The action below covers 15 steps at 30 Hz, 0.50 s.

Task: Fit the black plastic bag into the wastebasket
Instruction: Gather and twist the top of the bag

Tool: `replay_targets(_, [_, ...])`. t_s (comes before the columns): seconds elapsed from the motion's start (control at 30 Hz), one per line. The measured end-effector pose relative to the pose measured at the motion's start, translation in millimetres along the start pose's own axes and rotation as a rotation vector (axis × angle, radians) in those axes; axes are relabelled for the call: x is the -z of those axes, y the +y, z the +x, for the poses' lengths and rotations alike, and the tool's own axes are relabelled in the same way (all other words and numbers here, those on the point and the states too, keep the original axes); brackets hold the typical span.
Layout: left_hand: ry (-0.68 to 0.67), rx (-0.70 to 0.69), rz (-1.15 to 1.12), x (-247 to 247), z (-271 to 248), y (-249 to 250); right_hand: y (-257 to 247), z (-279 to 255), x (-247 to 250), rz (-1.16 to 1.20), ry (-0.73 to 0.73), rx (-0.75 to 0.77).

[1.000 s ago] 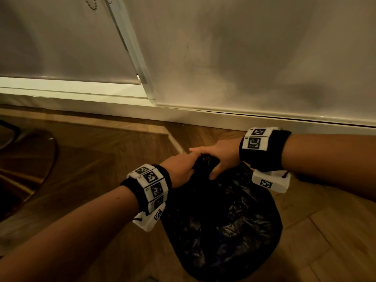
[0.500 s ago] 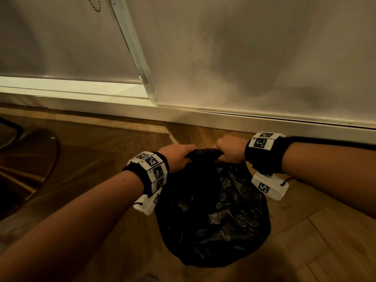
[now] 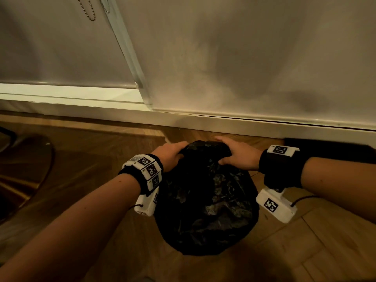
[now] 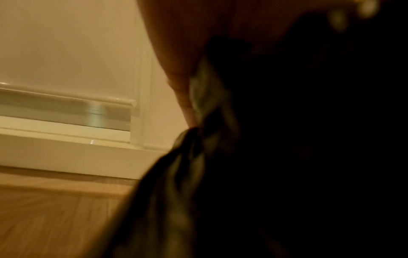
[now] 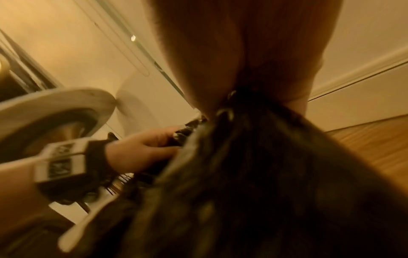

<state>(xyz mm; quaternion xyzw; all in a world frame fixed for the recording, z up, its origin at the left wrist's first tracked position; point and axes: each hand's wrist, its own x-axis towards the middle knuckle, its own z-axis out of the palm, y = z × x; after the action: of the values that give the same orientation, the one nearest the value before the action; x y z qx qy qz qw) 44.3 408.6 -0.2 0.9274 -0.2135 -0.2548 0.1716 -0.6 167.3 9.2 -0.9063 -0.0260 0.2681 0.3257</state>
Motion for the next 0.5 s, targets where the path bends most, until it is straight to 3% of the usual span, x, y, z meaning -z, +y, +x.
replay_targets(0.23, [0.063,0.029,-0.058,5,5,-3,5,-7,-22,0.12,0.072,-0.037])
replay_targets(0.37, [0.137,0.059,-0.177,6,-21,-16,4,-7,-25,0.153,0.094,-0.033])
replay_targets(0.5, [-0.028,0.161,-0.328,-12,-59,-11,1,-13,-29,0.124,0.113,-0.021])
